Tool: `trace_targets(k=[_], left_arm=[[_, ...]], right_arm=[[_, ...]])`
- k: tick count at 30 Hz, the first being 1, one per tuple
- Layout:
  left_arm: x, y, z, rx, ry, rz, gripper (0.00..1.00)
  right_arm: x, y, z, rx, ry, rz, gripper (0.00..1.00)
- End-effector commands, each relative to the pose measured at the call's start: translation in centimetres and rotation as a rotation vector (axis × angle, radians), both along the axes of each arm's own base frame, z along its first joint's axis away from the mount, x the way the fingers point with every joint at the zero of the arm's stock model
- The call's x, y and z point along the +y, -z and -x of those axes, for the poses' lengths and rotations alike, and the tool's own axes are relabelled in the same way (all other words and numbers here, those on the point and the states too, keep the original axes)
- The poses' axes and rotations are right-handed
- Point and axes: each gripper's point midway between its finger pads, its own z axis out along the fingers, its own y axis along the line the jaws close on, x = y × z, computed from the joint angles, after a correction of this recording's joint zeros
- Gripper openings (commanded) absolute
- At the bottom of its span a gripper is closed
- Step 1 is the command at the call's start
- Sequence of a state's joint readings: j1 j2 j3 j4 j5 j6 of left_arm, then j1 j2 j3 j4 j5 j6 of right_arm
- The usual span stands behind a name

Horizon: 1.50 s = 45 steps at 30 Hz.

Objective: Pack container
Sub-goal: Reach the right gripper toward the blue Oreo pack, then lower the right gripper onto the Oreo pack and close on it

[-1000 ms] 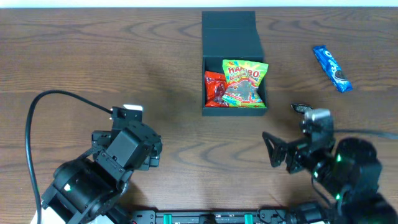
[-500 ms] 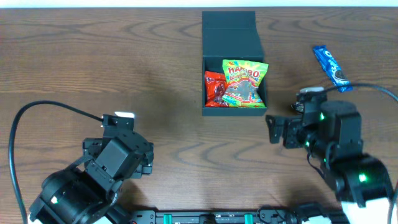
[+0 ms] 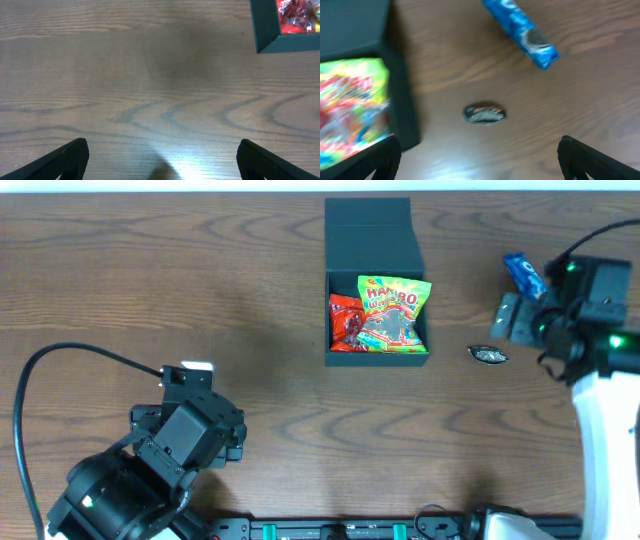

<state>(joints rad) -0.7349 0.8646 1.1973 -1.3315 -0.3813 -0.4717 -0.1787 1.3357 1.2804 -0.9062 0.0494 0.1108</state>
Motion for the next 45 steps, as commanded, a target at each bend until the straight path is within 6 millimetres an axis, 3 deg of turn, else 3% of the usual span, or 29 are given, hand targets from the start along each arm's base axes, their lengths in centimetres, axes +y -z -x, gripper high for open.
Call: trace_targets(k=[1, 11, 16, 21, 28, 34, 39, 45], left_arm=[[0.3, -0.2, -0.1, -0.013, -0.017, -0.005, 0.95], [0.3, -0.2, -0.1, -0.013, -0.016, -0.005, 0.95], [0.3, -0.3, -0.2, -0.015, -0.016, -0.003, 0.95], [-0.1, -0.1, 0.1, 0.004, -0.003, 0.013, 0.95], [-0.1, 0.0, 0.1, 0.005, -0.003, 0.015, 0.95], [-0.1, -0.1, 0.1, 0.004, -0.003, 0.014, 0.95], [-0.1, -0.2, -0.1, -0.005, -0.006, 0.015, 0.95], [-0.2, -0.4, -0.4, -0.023, -0.011, 0.020, 0.95]], right_arm=[[-2.7, -0.2, -1.2, 0.011, -0.036, 0.074, 0.99], [-6.0, 3.0, -6.8, 0.198, -0.234, 0.074, 0.99], [-7.1, 4.8, -10.5, 0.243, -0.298, 0.080, 0.99], [-7.9, 7.1, -12.8, 0.282, -0.372, 0.096, 0.99], [-10.2, 11.4, -14.2, 0.335, -0.415, 0.112, 0.99], [-12.6, 14.5, -14.1, 0.352, -0.377, 0.075, 0.99], [-13.7, 16.3, -14.0, 0.364, -0.358, 0.063, 0.99], [-13.5, 17.0, -14.5, 0.352, -0.368, 0.049, 0.99]])
